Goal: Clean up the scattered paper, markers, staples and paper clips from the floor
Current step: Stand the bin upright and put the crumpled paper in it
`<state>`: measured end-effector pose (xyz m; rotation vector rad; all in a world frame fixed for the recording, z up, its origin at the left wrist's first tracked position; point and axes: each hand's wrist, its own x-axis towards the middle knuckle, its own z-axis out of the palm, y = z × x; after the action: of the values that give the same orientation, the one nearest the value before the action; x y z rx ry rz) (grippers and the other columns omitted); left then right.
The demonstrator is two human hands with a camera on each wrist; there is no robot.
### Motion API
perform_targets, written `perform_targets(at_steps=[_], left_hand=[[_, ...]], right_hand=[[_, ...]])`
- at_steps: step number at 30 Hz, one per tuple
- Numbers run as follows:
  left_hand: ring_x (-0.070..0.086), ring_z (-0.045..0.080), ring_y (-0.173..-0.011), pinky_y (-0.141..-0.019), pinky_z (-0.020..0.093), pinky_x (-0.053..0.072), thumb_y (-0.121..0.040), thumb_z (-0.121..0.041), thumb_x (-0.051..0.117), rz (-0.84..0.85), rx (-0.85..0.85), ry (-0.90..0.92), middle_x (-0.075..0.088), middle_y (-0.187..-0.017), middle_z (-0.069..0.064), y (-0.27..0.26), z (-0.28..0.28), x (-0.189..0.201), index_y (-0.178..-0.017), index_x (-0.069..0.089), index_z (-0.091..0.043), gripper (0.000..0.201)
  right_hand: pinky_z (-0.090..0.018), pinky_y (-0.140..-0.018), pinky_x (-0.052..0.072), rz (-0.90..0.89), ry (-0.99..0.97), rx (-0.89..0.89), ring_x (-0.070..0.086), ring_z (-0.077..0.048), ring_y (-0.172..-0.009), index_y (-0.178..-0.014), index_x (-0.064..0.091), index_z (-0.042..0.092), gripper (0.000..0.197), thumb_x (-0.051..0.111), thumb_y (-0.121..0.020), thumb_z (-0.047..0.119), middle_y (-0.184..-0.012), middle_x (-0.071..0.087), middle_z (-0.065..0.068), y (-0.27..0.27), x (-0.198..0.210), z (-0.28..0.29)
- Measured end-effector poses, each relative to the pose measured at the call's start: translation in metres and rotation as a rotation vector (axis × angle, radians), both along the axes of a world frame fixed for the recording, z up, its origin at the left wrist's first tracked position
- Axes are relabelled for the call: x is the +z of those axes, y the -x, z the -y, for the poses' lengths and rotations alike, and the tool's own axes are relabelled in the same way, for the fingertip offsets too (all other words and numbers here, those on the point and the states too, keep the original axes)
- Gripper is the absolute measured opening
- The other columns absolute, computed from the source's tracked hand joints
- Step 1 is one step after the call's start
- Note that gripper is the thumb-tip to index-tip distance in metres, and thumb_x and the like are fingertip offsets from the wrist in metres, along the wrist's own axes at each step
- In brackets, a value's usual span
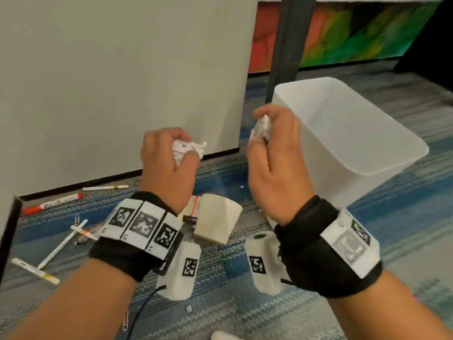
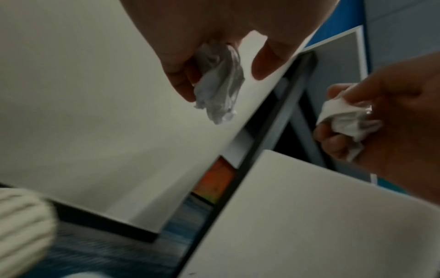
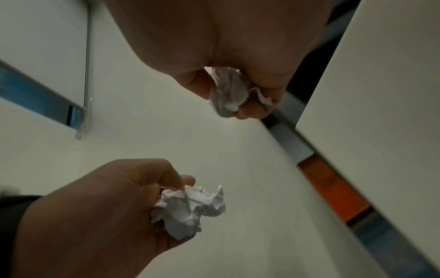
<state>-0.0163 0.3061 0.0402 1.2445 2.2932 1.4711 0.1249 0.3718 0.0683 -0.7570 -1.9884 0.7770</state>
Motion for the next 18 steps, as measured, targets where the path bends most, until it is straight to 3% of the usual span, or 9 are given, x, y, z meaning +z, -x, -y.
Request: perform_targets(at_steps=[2,5,7,10,13,14,16,18], left_hand=[[0.041,0.028,-0.114,-0.097,0.032,0.038,-0.071,-0.012,0.046,-0.027,-0.069,-0.064,0.032,-0.117,0.005,-0.026,-0.022,0.017,-0.114,0.046,-0.013,0.042],[0.039,0.019,-0.116,-0.098,0.018,0.035,-0.079,0.003,0.048,-0.038,-0.2,-0.157,0.029,-0.122,0.008,-0.057,-0.052,0.04,-0.122,0.04,-0.008,0.046],[0.042,0.013,-0.113,-0.099,0.012,0.036,-0.082,-0.001,0.053,-0.062,-0.328,-0.275,0.028,-0.119,0.003,-0.072,-0.069,0.051,-0.125,0.041,-0.008,0.045],[0.045,0.014,-0.113,-0.096,0.017,0.043,-0.082,-0.013,0.063,-0.075,-0.49,-0.362,0.031,-0.119,0.001,-0.087,-0.091,0.058,-0.126,0.044,-0.011,0.048],[0.039,0.003,-0.12,-0.105,0.019,0.035,-0.084,-0.028,0.064,-0.087,-0.615,-0.206,0.037,-0.129,-0.008,-0.1,-0.109,0.054,-0.137,0.035,-0.019,0.061],[0.037,0.001,-0.124,-0.11,0.025,0.031,-0.085,-0.036,0.06,-0.096,-0.643,-0.114,0.038,-0.135,-0.013,-0.104,-0.112,0.05,-0.14,0.029,-0.026,0.064],[0.042,0.009,-0.126,-0.111,0.05,0.026,-0.087,-0.051,0.046,-0.133,-0.64,0.004,0.038,-0.142,-0.019,-0.111,-0.115,0.044,-0.14,0.022,-0.041,0.059],[0.051,0.013,-0.121,-0.108,0.057,0.027,-0.089,-0.053,0.037,-0.125,-0.602,-0.019,0.049,-0.132,-0.021,-0.113,-0.113,0.041,-0.134,0.028,-0.047,0.045]], right_hand=[[-0.002,-0.084,0.029,-0.017,-0.112,-0.112,0.036,0.003,-0.094,-0.118,0.044,0.007,0.029,0.039,-0.09,0.004,-0.108,0.042,-0.007,-0.022,0.013,-0.015],[-0.015,-0.09,0.035,-0.062,-0.229,-0.231,0.042,-0.019,-0.102,-0.124,0.04,0.003,0.032,0.039,-0.092,0.001,-0.112,0.039,-0.004,-0.054,0.028,-0.033],[-0.022,-0.093,0.039,-0.092,-0.283,-0.288,0.044,-0.017,-0.102,-0.129,0.034,0.0,0.038,0.039,-0.091,-0.001,-0.118,0.036,-0.006,-0.072,0.034,-0.042],[-0.009,-0.095,0.029,-0.06,-0.316,-0.394,0.038,-0.002,-0.102,-0.133,0.029,-0.004,0.045,0.04,-0.09,-0.002,-0.122,0.032,-0.006,-0.091,0.032,-0.059],[-0.007,-0.092,0.03,0.099,-0.117,-0.409,0.038,-0.003,-0.104,-0.139,0.031,0.01,0.045,0.041,-0.096,0.016,-0.126,0.038,0.0,-0.102,0.025,-0.073],[-0.013,-0.094,0.033,0.159,-0.046,-0.416,0.041,-0.006,-0.109,-0.138,0.036,0.016,0.041,0.04,-0.097,0.023,-0.127,0.044,0.001,-0.106,0.022,-0.075],[-0.033,-0.099,0.04,0.196,0.033,-0.424,0.048,-0.014,-0.115,-0.131,0.046,0.022,0.035,0.037,-0.098,0.03,-0.124,0.054,0.003,-0.113,0.02,-0.075],[-0.042,-0.1,0.041,0.164,0.039,-0.418,0.05,-0.014,-0.116,-0.125,0.052,0.024,0.032,0.038,-0.097,0.031,-0.121,0.057,0.006,-0.117,0.024,-0.071]])
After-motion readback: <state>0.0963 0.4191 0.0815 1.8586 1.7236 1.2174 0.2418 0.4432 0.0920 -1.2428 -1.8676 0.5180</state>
